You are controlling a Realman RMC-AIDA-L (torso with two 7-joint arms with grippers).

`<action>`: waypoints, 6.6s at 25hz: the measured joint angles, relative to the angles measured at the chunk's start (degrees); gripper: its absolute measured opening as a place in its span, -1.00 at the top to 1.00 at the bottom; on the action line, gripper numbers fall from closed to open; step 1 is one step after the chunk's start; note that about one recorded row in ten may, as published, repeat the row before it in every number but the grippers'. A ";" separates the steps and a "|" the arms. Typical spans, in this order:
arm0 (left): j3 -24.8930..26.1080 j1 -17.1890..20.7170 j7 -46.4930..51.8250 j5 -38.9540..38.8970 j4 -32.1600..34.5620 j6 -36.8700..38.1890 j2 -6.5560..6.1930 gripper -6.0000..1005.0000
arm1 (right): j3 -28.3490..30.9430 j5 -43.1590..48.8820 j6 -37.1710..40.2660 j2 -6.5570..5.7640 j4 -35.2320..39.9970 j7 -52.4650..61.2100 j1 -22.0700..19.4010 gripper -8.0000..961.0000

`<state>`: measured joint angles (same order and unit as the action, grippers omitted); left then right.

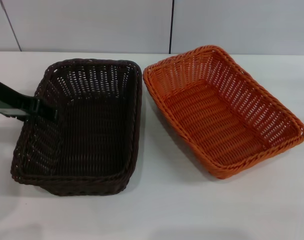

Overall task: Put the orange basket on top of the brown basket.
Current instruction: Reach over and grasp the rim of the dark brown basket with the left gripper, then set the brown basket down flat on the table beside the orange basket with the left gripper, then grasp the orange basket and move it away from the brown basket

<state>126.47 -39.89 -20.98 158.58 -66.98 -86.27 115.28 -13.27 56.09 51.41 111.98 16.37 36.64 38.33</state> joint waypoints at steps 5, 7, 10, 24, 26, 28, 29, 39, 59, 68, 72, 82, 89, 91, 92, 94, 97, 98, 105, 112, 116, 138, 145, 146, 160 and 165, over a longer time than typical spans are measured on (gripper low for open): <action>-0.14 0.00 0.00 0.31 2.46 1.62 0.02 -0.61 | 0.00 0.04 0.00 -0.01 -0.11 0.00 -0.01 -0.41; -0.19 -0.10 0.00 0.55 3.03 2.05 -0.11 -0.59 | 0.00 0.03 0.00 -0.01 -0.15 0.00 -0.01 -0.40; -0.25 -0.25 -0.01 0.60 3.79 2.29 -0.44 -0.57 | 0.00 0.03 -0.01 -0.01 -0.14 0.00 -0.04 -0.40; -0.35 -0.56 -0.84 0.57 3.69 2.00 -0.85 0.26 | 0.00 -0.16 -0.61 0.17 -0.59 -1.26 0.14 -0.40; -0.35 -0.57 -0.94 0.57 3.66 1.92 -0.93 0.38 | 0.00 -0.17 -0.61 0.18 -0.59 -1.26 0.15 -0.40; -0.32 -0.57 -1.16 0.57 3.51 1.88 -1.00 0.46 | 0.00 -0.18 -0.61 0.25 -0.61 -1.27 0.16 -0.40; -0.25 -0.54 -1.28 0.58 3.32 1.85 -1.02 0.50 | 0.01 -0.20 -0.62 0.30 -0.64 -1.29 0.16 -0.40; 2.67 0.61 -6.22 0.22 -5.76 -4.16 -1.84 0.55 | 0.34 -0.20 -0.62 0.34 -0.98 -1.32 0.08 -0.40; 6.85 -5.48 -26.72 -13.94 -5.32 -22.06 -8.01 0.59 | 0.54 -0.20 -0.60 0.44 -1.45 -1.32 0.06 -0.40; 6.77 -15.00 -32.99 -13.59 14.44 -12.22 -5.95 0.59 | 0.53 -0.19 -0.61 0.43 -2.28 -1.32 -0.24 -0.41; 6.73 -18.30 -33.24 -13.74 20.29 -7.06 -4.97 0.59 | 0.53 -0.19 -0.61 0.43 -2.82 -1.32 -0.47 -0.41; 6.15 -22.09 -30.28 -13.46 26.64 -2.95 -2.84 0.56 | 0.53 -0.19 -0.70 0.43 -3.02 -1.32 -0.96 -0.41; 6.15 -21.47 -28.88 -13.85 26.21 -3.48 -2.61 0.51 | 0.03 -0.19 -2.01 0.38 -3.01 -0.96 -0.39 -0.40; 6.15 -21.22 -28.91 -13.87 26.12 -3.20 -2.56 0.50 | -0.06 -0.11 -2.35 0.29 -3.01 -0.52 -0.22 -0.40; 6.19 -21.14 -28.93 -13.87 26.08 -3.10 -2.55 0.45 | -0.29 0.15 -2.61 0.16 -2.99 0.13 -0.10 -0.40; 6.46 -20.76 -29.06 -13.92 25.91 -2.43 -2.55 0.36 | -4.66 3.25 -2.76 -0.50 -1.75 7.01 -0.63 -0.39; 6.89 -19.89 -29.27 -14.15 25.11 -1.24 -2.66 0.22 | -9.91 6.62 -2.78 -1.16 1.01 17.67 -1.97 -0.38; 6.95 -19.63 -29.32 -14.31 24.72 -0.95 -2.70 0.18 | -11.55 7.92 -2.78 -1.36 2.19 21.73 -2.56 -0.38; 8.23 -17.91 -30.01 -18.28 22.33 0.07 -3.07 -0.41 | -22.66 34.52 2.72 -4.83 19.25 65.23 -8.28 -0.36; 8.46 -17.32 -32.46 -19.91 22.83 3.15 -3.13 -0.71 | -14.53 64.14 30.72 -12.31 30.14 95.48 -5.42 -0.34; 8.35 -17.53 -33.34 -19.94 23.03 4.96 -2.88 -0.71 | -7.68 77.28 42.31 -15.00 33.06 100.49 -1.43 -0.33; 7.72 -17.80 -36.20 -20.07 23.59 7.11 -2.60 -0.71 | -4.20 92.23 53.44 -16.60 18.08 113.27 3.04 -0.27; 7.65 -17.57 -36.50 -20.07 23.76 6.90 -2.56 -0.71 | -5.01 91.59 48.74 -16.03 15.15 116.64 2.57 -0.25; 7.65 -17.48 -36.50 -20.07 23.76 6.87 -2.53 -0.71 | -5.88 91.75 47.53 -15.92 14.30 116.76 2.76 -0.25; 7.65 -17.42 -36.76 -19.95 24.53 7.04 -2.52 -0.71 | -10.60 91.53 41.31 -11.68 14.56 116.88 3.74 -0.21; 7.65 -17.64 -36.96 -19.82 25.14 7.49 -2.47 -0.71 | -10.30 91.41 39.90 -11.13 14.22 116.20 3.77 -0.19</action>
<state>134.11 -57.53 -57.94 138.76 -41.84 -78.78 112.81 -23.57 147.50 91.31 100.84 30.58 152.85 42.10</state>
